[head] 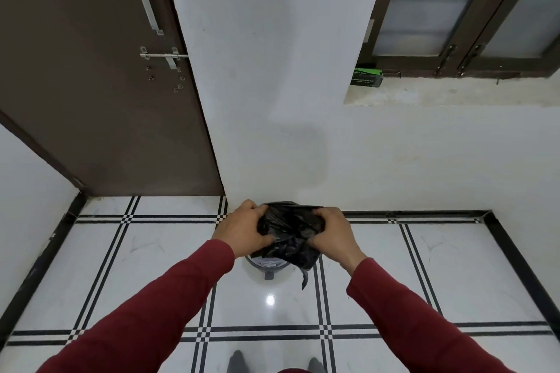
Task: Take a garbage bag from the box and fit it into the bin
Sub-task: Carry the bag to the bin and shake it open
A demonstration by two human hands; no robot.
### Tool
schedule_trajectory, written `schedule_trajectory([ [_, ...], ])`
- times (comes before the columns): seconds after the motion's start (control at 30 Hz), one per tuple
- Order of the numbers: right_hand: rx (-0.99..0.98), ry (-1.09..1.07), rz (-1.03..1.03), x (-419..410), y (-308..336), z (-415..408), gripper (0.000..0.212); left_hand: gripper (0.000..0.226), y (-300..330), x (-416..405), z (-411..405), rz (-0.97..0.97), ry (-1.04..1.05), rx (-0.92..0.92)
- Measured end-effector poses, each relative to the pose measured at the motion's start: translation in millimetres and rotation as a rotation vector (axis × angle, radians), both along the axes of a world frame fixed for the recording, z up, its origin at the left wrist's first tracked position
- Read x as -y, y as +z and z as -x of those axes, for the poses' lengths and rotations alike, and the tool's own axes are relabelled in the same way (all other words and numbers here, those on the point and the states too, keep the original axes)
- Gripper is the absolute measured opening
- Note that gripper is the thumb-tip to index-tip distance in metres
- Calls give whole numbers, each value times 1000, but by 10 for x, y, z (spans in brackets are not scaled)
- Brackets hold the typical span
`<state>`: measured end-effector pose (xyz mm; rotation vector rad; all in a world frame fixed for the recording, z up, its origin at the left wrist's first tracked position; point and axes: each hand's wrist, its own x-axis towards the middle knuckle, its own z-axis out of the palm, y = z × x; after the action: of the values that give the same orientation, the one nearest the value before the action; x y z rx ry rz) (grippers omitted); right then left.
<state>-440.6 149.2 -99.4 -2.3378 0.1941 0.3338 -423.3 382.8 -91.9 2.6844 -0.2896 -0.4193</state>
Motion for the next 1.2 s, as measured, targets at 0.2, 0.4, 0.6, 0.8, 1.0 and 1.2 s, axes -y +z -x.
schedule_trajectory([
  [0.2, 22, 0, 120, -91, -101, 50, 68, 54, -135, -98, -34, 71, 16, 114],
  [0.4, 41, -53, 65, -258, -155, -58, 46, 82, -228, -369, -7, 9, 139, 76],
  [0.6, 101, -69, 59, -623, -200, -249, 39, 84, -268, -631, -178, -1, 102, -33],
  [0.8, 249, -54, 36, -882, -106, -375, 33, 88, -160, -815, -359, -80, 168, -14],
  [1.0, 270, -26, -55, -998, -48, -494, 41, 100, -161, -882, -488, -134, 134, -55],
  [1.2, 166, -78, -98, -1041, -114, -707, 39, 101, -196, -969, -598, -116, 100, -85],
])
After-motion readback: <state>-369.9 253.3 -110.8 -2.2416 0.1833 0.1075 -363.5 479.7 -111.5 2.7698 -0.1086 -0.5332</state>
